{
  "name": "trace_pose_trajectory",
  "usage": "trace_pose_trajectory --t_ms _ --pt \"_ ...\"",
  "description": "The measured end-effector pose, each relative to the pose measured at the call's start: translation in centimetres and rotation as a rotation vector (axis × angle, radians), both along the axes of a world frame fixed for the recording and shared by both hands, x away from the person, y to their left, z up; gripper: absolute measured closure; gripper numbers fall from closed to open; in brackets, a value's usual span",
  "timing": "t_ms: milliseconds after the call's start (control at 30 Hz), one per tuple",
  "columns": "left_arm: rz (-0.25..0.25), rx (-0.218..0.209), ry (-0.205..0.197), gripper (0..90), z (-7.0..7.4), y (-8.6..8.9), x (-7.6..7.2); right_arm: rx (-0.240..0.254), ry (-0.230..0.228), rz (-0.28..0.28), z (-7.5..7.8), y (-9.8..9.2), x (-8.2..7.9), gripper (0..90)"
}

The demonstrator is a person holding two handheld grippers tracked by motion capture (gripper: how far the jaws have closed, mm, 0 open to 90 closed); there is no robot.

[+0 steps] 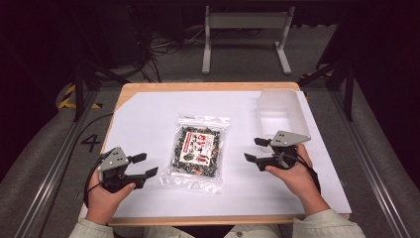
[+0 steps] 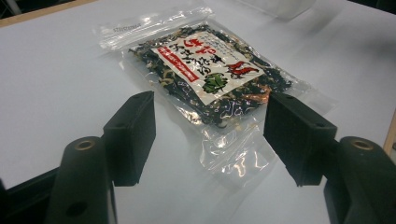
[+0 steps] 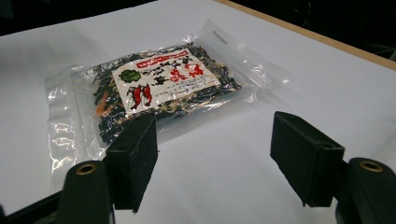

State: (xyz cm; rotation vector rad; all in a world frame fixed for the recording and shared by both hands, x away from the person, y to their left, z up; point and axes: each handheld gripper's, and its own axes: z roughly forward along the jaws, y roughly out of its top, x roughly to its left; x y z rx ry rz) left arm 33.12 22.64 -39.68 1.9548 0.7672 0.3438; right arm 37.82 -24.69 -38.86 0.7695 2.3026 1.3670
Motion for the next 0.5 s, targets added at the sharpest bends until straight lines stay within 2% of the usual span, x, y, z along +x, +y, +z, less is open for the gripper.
trace_pose_trajectory --t_ms 133,233,300,500 --pt "0.005 0.000 0.004 36.8 0.3 -0.1 -0.2 0.013 0.006 0.004 0.1 0.3 0.1 32.4" --pt "-0.001 -0.004 0.004 40.5 0.3 -0.3 -0.2 0.012 0.008 -0.004 0.5 0.6 0.3 29.3" --pt "0.003 0.003 0.014 40.8 0.2 -0.4 -0.2 0.018 -0.002 -0.012 0.9 0.9 0.4 28.9" --pt "0.011 -0.008 0.009 40.1 0.1 -0.3 -0.1 0.038 -0.004 -0.019 1.9 2.2 1.4 26.9"
